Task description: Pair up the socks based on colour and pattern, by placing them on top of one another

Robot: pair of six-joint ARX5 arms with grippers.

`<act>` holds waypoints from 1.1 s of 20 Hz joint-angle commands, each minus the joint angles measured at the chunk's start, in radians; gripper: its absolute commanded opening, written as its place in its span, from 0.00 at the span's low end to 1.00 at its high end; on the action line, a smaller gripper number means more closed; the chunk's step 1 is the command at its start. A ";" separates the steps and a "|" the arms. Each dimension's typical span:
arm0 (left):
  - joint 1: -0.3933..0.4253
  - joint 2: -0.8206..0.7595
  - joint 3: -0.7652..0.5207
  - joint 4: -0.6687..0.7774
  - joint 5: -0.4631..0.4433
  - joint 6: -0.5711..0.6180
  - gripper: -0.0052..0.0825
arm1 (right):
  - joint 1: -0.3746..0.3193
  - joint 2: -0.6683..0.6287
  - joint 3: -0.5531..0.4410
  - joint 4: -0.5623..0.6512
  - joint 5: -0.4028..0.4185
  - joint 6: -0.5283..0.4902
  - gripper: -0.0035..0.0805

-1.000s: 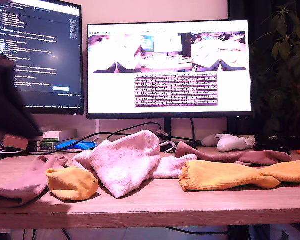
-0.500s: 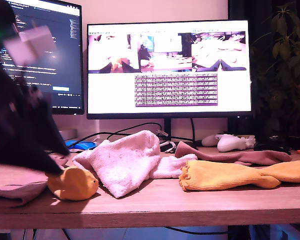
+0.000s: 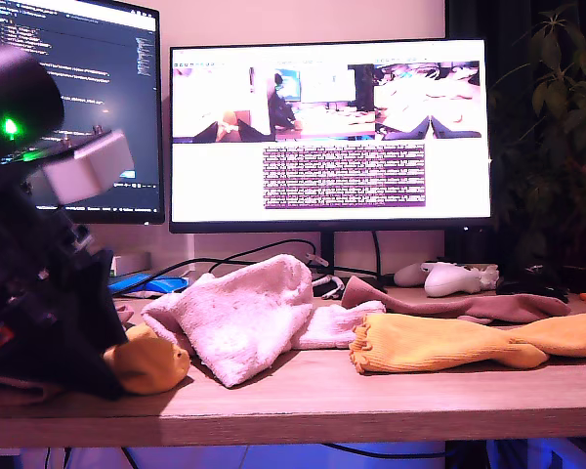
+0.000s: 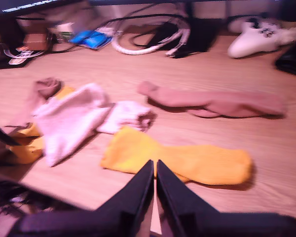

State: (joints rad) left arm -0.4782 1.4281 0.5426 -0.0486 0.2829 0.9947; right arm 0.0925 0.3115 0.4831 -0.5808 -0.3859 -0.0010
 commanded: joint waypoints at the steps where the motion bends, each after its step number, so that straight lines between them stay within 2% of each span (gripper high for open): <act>1: 0.000 -0.006 0.013 -0.009 -0.021 -0.001 0.04 | 0.000 0.006 -0.018 0.015 -0.019 0.000 0.03; 6: 0.000 -0.065 0.106 -0.111 -0.021 -0.106 0.04 | 0.000 0.021 -0.018 0.017 -0.036 0.000 0.03; 9: -0.008 -0.103 0.171 -0.221 -0.022 -0.104 0.04 | 0.008 0.059 -0.018 0.055 -0.099 0.000 0.06; 12: -0.009 -0.121 0.257 -0.377 -0.018 -0.105 0.04 | 0.038 0.118 -0.018 0.137 -0.164 -0.008 0.16; 15: -0.018 -0.124 0.354 -0.483 -0.019 -0.105 0.04 | 0.088 0.195 -0.018 0.211 -0.183 -0.061 0.22; 16: -0.019 -0.124 0.385 -0.484 -0.034 -0.105 0.04 | 0.102 0.232 -0.017 0.226 -0.183 -0.060 0.22; 19: -0.019 -0.124 0.460 -0.444 -0.182 -0.105 0.04 | 0.148 0.328 0.000 0.243 -0.184 -0.060 0.27; 22: -0.019 -0.124 0.511 -0.385 -0.235 -0.105 0.04 | 0.201 0.401 0.030 0.327 -0.181 -0.082 0.30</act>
State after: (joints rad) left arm -0.4957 1.3109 1.0485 -0.4458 0.0498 0.8936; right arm 0.2813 0.7132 0.4824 -0.2813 -0.5648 -0.0551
